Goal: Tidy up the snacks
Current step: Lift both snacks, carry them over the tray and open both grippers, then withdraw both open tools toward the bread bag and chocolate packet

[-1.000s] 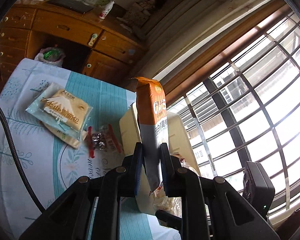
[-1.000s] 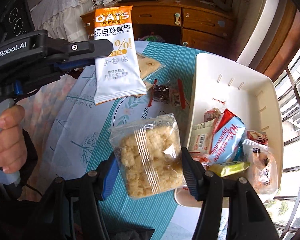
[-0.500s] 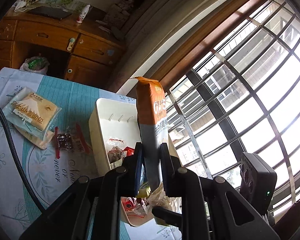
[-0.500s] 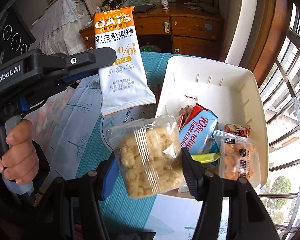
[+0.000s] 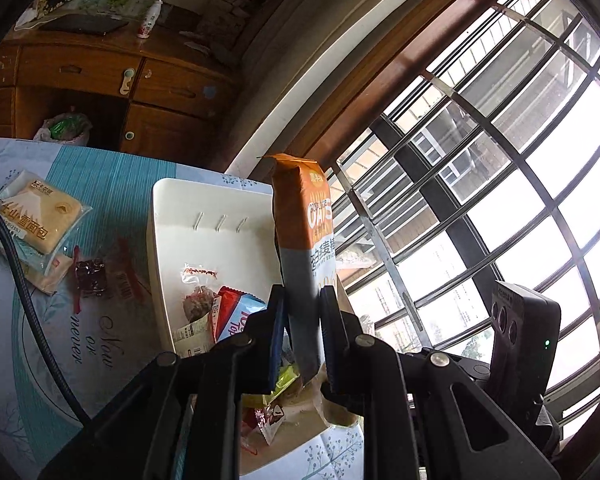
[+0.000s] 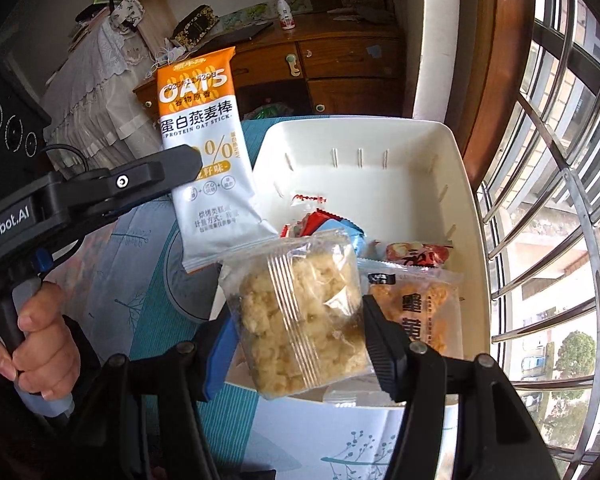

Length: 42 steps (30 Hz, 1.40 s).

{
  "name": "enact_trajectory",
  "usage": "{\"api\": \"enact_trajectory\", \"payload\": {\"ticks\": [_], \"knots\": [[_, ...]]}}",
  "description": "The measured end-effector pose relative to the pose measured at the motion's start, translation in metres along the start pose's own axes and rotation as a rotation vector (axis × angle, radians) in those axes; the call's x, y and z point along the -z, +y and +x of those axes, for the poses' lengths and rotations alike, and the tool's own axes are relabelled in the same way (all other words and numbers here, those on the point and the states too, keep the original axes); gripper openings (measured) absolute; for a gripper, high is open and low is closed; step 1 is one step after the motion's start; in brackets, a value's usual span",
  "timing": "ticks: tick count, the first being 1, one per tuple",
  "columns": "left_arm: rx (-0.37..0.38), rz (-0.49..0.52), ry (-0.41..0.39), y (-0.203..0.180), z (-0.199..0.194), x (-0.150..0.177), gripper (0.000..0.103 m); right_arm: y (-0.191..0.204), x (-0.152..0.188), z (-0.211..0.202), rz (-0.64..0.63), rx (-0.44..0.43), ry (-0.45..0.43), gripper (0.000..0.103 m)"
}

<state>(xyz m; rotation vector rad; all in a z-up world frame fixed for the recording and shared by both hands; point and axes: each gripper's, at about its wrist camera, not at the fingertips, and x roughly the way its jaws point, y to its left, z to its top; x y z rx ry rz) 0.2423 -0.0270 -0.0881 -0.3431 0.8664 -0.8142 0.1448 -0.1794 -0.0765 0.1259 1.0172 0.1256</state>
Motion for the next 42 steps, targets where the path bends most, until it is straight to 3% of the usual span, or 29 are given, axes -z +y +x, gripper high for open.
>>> {"api": "enact_trajectory", "payload": {"ticks": [15,17,22,25,42], "knots": [[-0.091,-0.014,0.073,-0.009,0.043,-0.001,0.016,-0.059,-0.014,0.018,0.171,0.021,-0.036,0.060],[-0.113,-0.013,0.086,-0.008,0.046,-0.002,0.019,-0.064,-0.016,0.020,0.194,0.013,-0.042,0.060],[-0.171,-0.012,0.099,-0.002,0.047,-0.003,0.045,-0.076,-0.016,0.028,0.254,0.002,-0.041,0.061],[-0.201,-0.020,0.097,0.004,0.045,-0.003,0.056,-0.080,-0.015,0.030,0.289,-0.014,-0.041,0.066],[-0.293,-0.042,0.115,0.035,0.012,0.002,0.076,-0.066,-0.009,0.024,0.374,-0.037,-0.072,0.074]]}}
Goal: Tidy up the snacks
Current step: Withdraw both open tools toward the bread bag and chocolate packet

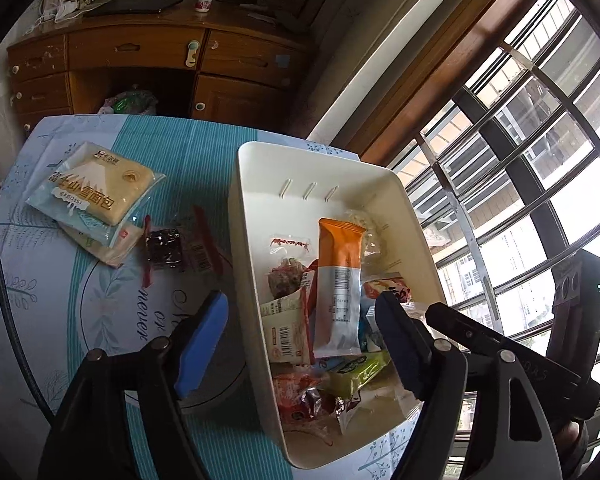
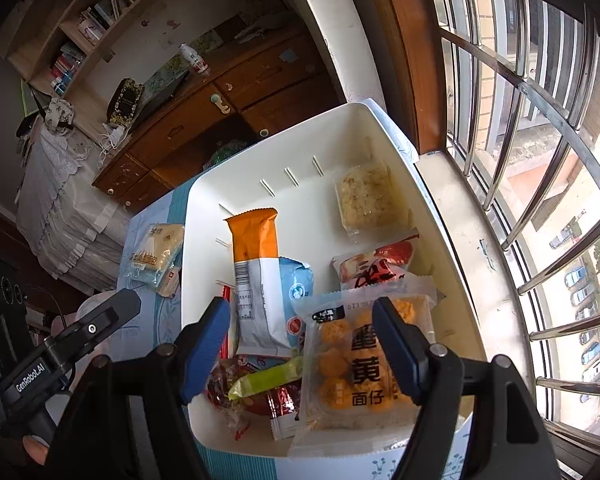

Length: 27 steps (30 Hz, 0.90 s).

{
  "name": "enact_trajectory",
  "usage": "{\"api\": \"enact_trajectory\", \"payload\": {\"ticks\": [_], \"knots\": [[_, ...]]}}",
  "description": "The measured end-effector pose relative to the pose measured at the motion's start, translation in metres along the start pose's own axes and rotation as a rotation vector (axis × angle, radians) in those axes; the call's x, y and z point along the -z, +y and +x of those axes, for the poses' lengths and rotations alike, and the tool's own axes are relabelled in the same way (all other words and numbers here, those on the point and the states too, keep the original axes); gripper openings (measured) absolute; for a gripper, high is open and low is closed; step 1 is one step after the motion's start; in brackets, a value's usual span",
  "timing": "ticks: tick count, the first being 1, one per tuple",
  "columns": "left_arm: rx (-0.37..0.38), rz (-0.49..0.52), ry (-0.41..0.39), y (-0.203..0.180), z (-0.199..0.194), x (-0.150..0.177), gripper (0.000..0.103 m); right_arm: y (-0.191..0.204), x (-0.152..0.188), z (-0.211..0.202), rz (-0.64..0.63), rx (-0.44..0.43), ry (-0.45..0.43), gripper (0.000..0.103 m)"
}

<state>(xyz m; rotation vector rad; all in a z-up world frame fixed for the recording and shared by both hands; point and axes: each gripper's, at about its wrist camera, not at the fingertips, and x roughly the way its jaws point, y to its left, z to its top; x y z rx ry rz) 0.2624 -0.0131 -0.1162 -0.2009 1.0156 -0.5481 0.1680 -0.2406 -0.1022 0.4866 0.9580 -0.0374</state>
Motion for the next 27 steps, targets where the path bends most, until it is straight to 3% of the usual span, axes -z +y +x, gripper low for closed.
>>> {"api": "enact_trajectory", "payload": {"ticks": [9,20,27], "knots": [[-0.053,-0.031,0.002,0.045,-0.020,0.004,0.078,0.025,0.014,0.009,0.031,-0.002,0.020,0.080],[-0.092,-0.079,0.027,0.110,-0.048,0.001,0.079,0.079,0.029,0.021,0.048,0.007,0.017,0.080],[-0.134,-0.026,0.114,0.142,-0.062,-0.020,0.079,0.121,0.035,0.029,0.046,-0.013,-0.009,0.080]]}}
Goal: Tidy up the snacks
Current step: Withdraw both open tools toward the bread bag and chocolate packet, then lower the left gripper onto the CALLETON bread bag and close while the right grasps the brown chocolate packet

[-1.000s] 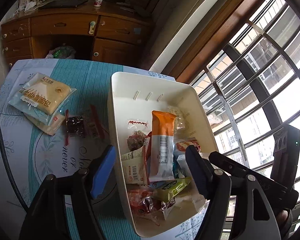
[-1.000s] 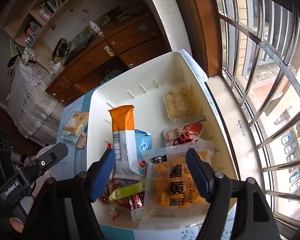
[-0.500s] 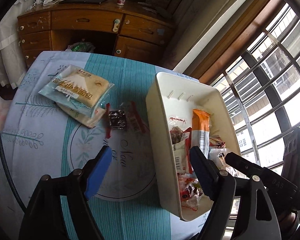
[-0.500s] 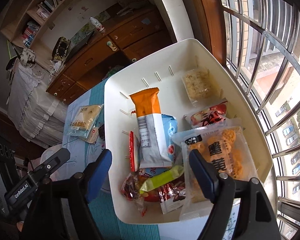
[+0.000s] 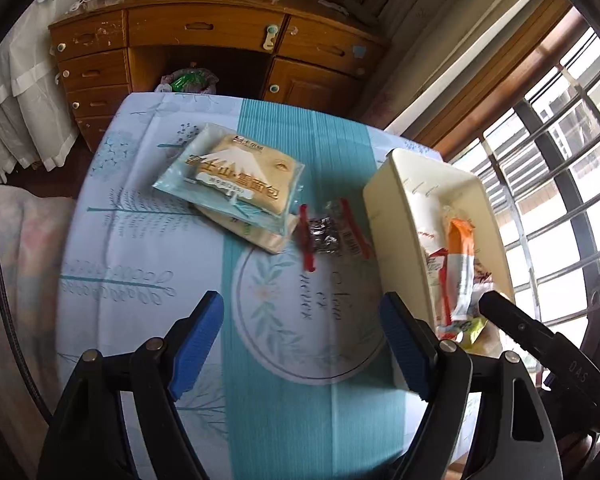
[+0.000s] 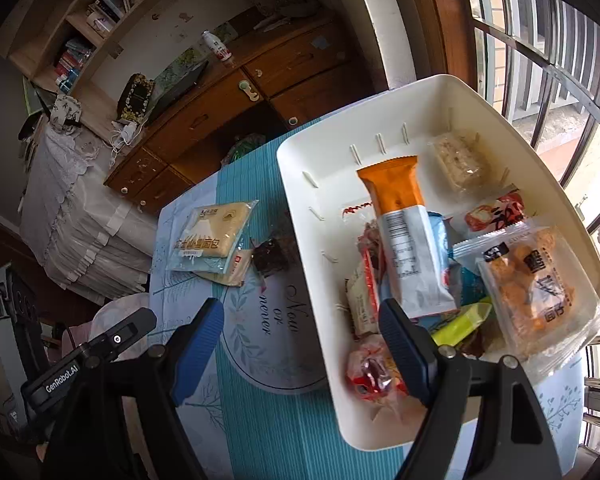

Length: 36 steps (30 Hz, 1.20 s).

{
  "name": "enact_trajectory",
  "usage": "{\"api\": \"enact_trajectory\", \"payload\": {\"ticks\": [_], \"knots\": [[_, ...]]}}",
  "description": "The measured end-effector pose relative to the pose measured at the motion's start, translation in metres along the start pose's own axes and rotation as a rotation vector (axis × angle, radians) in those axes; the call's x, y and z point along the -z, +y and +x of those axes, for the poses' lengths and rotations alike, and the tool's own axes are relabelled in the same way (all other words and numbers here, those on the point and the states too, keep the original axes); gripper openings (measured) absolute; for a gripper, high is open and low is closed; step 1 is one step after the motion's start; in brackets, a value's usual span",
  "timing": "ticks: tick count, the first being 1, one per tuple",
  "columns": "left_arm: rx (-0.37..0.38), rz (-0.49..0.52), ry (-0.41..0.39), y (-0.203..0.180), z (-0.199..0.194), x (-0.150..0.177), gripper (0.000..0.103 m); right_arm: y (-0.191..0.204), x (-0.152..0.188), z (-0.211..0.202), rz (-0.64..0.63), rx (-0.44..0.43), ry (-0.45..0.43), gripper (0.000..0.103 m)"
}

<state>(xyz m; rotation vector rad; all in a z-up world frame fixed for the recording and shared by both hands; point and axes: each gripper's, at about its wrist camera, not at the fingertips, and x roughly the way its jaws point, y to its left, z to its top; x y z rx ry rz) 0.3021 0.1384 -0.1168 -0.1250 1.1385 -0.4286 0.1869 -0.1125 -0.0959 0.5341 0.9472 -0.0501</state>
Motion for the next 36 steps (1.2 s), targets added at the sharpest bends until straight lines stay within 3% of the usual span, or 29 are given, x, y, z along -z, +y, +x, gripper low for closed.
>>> {"api": "enact_trajectory", "payload": {"ticks": [14,24,36], "knots": [[-0.113,0.172,0.186,0.022,0.008,-0.045,0.079,0.076,0.018,0.025,-0.126,0.056,-0.138,0.080],[-0.178,0.346,0.246,0.008,0.025,-0.097,0.079,0.113,0.033,0.054,-0.281,0.153,-0.285,0.080],[-0.117,0.264,0.321,0.011,0.097,-0.151,0.079,0.121,0.034,0.113,-0.377,0.272,-0.333,0.080]]}}
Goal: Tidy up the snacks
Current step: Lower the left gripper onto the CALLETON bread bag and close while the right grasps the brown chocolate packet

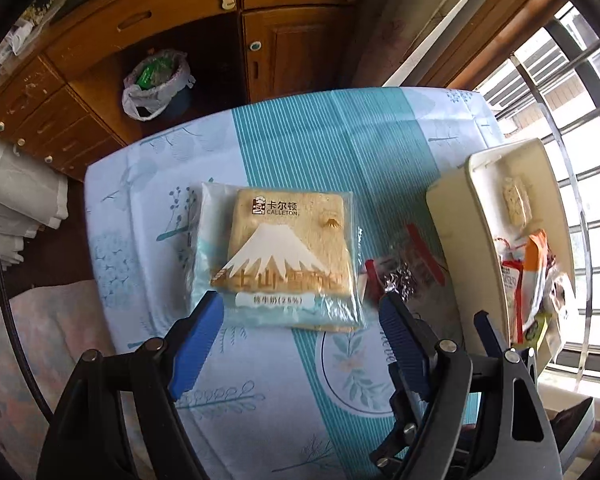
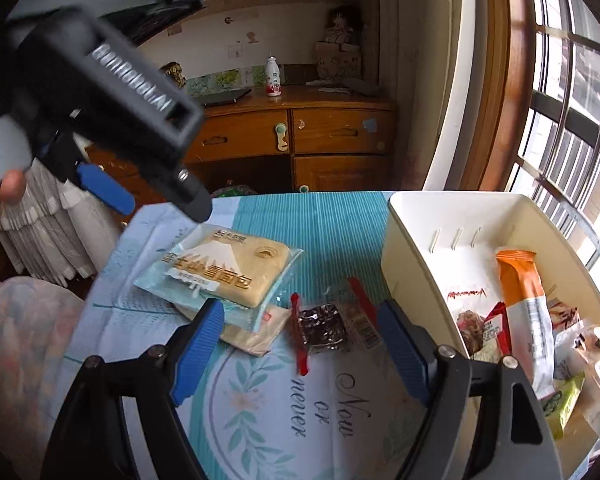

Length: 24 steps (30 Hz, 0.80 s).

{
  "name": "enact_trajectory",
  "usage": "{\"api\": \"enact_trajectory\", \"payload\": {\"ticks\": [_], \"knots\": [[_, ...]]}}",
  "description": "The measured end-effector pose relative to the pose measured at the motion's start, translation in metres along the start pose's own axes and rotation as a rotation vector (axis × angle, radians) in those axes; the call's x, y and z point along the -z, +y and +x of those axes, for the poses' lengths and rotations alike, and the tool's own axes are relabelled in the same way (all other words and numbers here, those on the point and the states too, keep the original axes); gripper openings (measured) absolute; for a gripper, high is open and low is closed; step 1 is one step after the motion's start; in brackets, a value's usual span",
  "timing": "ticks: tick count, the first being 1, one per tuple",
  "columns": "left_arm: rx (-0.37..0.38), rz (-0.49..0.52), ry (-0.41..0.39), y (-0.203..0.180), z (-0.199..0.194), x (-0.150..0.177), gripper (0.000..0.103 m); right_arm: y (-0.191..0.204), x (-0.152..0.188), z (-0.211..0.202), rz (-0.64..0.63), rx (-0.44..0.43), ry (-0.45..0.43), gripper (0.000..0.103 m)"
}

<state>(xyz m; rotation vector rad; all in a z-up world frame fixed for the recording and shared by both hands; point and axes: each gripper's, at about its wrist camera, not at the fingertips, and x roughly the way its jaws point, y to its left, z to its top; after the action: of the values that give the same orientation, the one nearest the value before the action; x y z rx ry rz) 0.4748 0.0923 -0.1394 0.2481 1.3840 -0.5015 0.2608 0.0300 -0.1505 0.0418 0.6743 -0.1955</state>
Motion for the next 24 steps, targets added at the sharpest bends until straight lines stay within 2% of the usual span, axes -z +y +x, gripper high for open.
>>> {"api": "enact_trajectory", "payload": {"ticks": [5,7,11,14,16,18,22,24], "knots": [[0.054,-0.040,0.056,0.009,0.037,-0.015,0.079,0.003,0.005,0.022,-0.047,0.028,0.025,0.080],[0.086,-0.060,0.078,0.012,0.051,-0.020,0.084,0.003,0.007,0.030,-0.053,0.039,0.043,0.080],[0.096,-0.089,0.094,0.017,0.069,-0.028,0.087,-0.001,0.010,0.047,-0.061,0.043,0.077,0.080],[0.106,-0.097,0.098,0.019,0.080,-0.033,0.094,-0.003,0.014,0.056,-0.063,0.046,0.099,0.080],[0.091,-0.085,0.088,0.017,0.085,-0.035,0.102,-0.005,0.016,0.061,-0.063,0.043,0.111,0.080],[0.065,-0.060,0.089,0.014,0.088,-0.036,0.102,-0.004,0.018,0.065,-0.067,0.038,0.123,0.079],[-0.037,0.008,0.101,0.007,0.097,-0.037,0.102,-0.004,0.021,0.073,-0.065,0.029,0.144,0.079],[-0.052,0.003,0.106,0.008,0.101,-0.039,0.102,-0.004,0.023,0.074,-0.061,0.024,0.146,0.079]]}}
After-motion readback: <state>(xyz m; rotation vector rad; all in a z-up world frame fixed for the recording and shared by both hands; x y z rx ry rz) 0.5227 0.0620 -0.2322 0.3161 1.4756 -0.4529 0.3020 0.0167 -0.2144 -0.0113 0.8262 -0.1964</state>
